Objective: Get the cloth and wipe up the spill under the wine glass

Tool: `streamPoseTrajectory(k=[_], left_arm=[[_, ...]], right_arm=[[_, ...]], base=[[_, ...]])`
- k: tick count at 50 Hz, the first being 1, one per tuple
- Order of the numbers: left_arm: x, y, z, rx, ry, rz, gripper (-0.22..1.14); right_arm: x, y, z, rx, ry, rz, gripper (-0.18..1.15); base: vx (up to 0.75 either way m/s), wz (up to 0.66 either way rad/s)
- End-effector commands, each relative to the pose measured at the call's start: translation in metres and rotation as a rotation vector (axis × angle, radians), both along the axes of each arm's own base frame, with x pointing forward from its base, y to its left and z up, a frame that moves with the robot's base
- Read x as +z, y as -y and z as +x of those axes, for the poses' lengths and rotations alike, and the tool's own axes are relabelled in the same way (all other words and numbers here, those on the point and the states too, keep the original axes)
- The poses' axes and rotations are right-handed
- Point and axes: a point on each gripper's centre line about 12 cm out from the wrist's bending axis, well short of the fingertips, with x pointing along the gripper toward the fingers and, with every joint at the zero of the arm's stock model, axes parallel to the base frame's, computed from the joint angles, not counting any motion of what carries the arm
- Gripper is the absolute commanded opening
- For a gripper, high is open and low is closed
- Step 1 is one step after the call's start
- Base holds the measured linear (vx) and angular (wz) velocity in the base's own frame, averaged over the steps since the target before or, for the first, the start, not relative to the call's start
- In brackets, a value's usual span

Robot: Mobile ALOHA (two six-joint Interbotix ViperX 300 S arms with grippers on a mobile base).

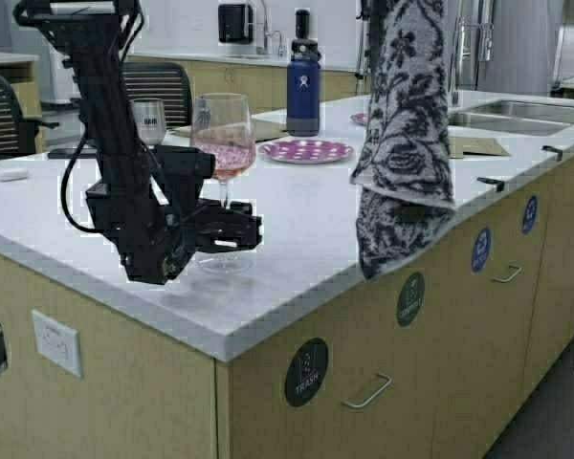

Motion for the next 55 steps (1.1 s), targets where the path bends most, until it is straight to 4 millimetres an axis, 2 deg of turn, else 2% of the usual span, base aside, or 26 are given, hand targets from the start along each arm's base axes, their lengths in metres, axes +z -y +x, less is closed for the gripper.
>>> streamPoseTrajectory(k=[1, 6, 10, 18, 23, 27, 33, 38, 55], left_arm=[[0.026, 0.01, 0.002, -0.02, 0.057, -0.031, 0.52], [0.032, 0.01, 0.0, -0.022, 0.069, -0.039, 0.39], [0.043, 0.009, -0.002, -0.022, 0.088, -0.045, 0.32], [0.08, 0.003, -0.014, -0.02, 0.118, -0.056, 0.31], [0.107, -0.002, -0.025, -0.023, 0.136, -0.066, 0.31], [0.128, -0.007, -0.037, -0.023, 0.141, -0.069, 0.3], [0.163, -0.014, -0.052, -0.025, 0.142, -0.074, 0.3], [0.183, -0.018, -0.06, -0.024, 0.129, -0.073, 0.3], [0.256, -0.031, -0.088, -0.032, 0.095, -0.089, 0.3]], right_arm=[[0.03, 0.001, 0.026, -0.027, 0.081, 0.043, 0.05], [0.045, -0.004, 0.05, -0.033, 0.108, 0.082, 0.05], [0.06, -0.009, 0.067, -0.034, 0.139, 0.105, 0.05], [0.082, -0.017, 0.096, -0.032, 0.195, 0.131, 0.05], [0.082, -0.021, 0.108, -0.029, 0.2, 0.137, 0.05], [0.071, -0.026, 0.111, -0.02, 0.171, 0.14, 0.05], [0.042, -0.036, 0.112, -0.001, 0.107, 0.134, 0.05], [0.017, -0.048, 0.116, 0.018, 0.064, 0.125, 0.05], [-0.08, -0.126, 0.125, 0.149, -0.101, 0.062, 0.05]], base=[[0.03, 0.01], [0.02, 0.02], [0.01, 0.0], [0.0, 0.0], [0.0, 0.0], [0.0, 0.0], [0.0, 0.0], [0.0, 0.0], [0.0, 0.0]])
